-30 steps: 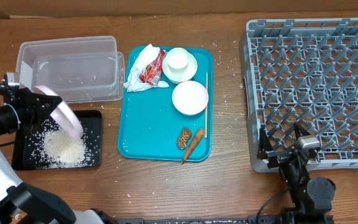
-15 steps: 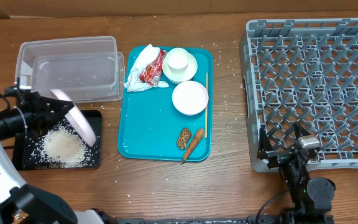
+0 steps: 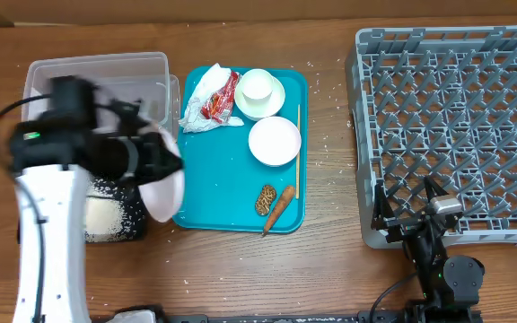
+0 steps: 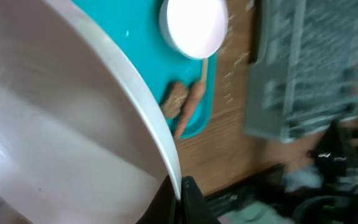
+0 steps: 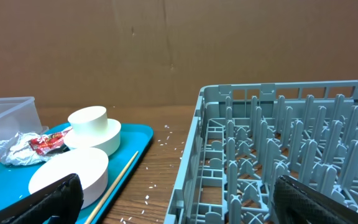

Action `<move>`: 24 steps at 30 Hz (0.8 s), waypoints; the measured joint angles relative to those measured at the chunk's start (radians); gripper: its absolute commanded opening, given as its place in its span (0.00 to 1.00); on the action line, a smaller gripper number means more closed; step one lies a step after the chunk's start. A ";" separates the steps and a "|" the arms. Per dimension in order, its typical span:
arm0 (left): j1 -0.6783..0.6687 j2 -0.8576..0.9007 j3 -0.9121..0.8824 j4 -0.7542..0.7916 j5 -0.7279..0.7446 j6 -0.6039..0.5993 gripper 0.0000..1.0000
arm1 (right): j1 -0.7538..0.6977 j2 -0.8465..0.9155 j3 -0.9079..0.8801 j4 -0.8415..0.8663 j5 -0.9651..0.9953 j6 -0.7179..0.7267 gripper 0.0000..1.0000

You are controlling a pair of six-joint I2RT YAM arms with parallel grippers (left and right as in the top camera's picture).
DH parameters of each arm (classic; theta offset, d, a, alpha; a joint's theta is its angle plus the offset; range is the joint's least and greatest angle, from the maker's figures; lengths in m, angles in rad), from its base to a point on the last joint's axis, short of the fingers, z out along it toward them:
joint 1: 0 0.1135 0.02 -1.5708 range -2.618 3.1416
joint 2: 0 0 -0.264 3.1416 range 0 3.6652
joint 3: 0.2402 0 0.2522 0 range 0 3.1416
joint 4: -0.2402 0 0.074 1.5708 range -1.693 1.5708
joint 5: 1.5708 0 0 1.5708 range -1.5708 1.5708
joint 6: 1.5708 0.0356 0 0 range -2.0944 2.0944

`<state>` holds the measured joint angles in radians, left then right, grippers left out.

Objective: Sort waste into correct bins and load items into the dishwasher
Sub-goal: 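Carry the white plate back and set it on the teal tray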

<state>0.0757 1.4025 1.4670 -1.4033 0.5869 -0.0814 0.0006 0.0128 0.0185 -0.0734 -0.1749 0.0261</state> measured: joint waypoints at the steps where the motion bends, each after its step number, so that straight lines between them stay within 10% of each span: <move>1: -0.055 0.001 0.000 0.014 -0.048 -0.035 0.04 | 0.000 0.000 0.000 0.000 0.000 0.000 1.00; 11: -0.529 0.111 0.000 0.142 -0.459 -0.344 0.04 | 0.000 0.000 0.000 0.000 0.000 0.000 1.00; 24: -0.659 0.439 0.000 0.326 -0.623 -0.418 0.04 | 0.000 0.000 0.000 0.000 0.000 0.000 1.00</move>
<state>-0.5831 1.8412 1.4670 -1.0771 -0.0357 -0.4992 0.0006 0.0128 0.0185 -0.0734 -0.1745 0.0261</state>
